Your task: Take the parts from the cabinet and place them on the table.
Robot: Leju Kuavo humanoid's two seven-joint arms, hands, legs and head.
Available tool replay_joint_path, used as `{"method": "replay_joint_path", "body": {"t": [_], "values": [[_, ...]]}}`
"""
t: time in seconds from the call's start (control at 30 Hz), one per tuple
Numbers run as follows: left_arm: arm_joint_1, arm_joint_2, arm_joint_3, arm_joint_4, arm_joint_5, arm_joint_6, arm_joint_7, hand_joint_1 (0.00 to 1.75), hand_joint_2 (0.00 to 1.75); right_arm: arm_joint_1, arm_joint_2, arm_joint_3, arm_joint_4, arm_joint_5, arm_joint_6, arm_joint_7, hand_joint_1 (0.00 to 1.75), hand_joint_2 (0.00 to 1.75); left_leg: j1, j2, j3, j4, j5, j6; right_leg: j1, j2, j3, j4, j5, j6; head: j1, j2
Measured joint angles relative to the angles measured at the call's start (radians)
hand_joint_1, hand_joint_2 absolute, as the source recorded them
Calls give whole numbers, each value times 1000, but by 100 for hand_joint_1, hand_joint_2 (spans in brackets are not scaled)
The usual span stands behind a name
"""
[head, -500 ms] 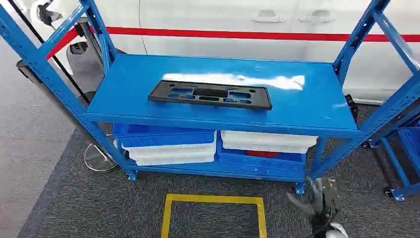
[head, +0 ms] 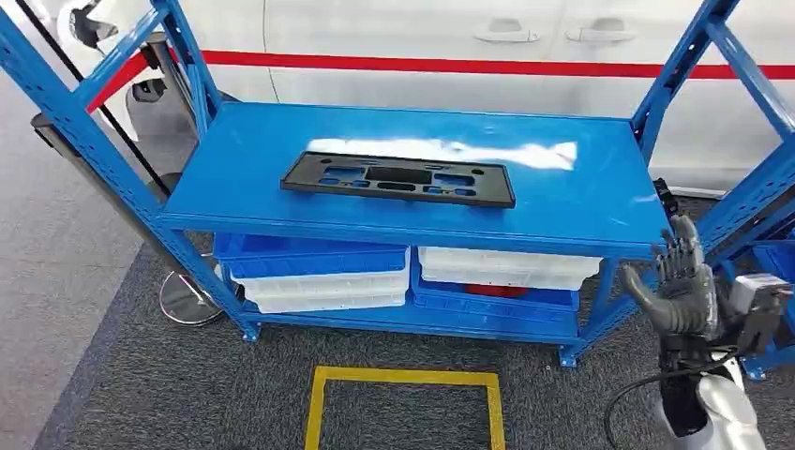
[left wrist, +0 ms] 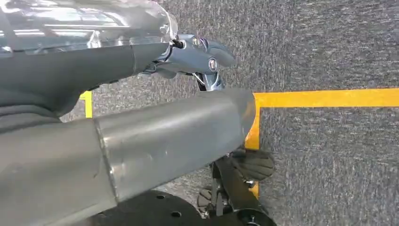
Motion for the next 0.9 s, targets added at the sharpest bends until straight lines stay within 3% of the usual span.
{"method": "replay_joint_path", "body": {"t": [0.5,0.67,0.83,0.87,0.9], "values": [[-19,0,5,20,-72,-11,-11,0,0,1,-38,-215,-400,-92,273,-141,0,175,0,0,-1,0,0,0,0,0,0,0,0,0,0,0],[-26,0,5,24,-85,-14,-11,0,0,19,-44,-170,-460,-27,388,-178,0,175,0,0,-1,0,0,0,0,-1,0,0,0,0,0,0],[-28,0,6,25,-86,-17,-9,0,0,49,-43,-45,-505,95,394,-235,0,175,-4,-1,-5,5,-2,5,-5,-1,-1,-3,3,4,0,0],[-29,0,6,25,-86,-17,-8,0,0,49,-42,-22,-509,118,388,-245,0,0,-5,-1,-5,6,-2,5,-6,-1,-1,-3,3,5,0,0],[-30,0,6,25,-86,-16,-5,0,0,47,-41,5,-513,147,381,-253,0,0,-6,-2,-7,6,-2,7,-7,-1,-1,-4,4,7,0,0]]}}
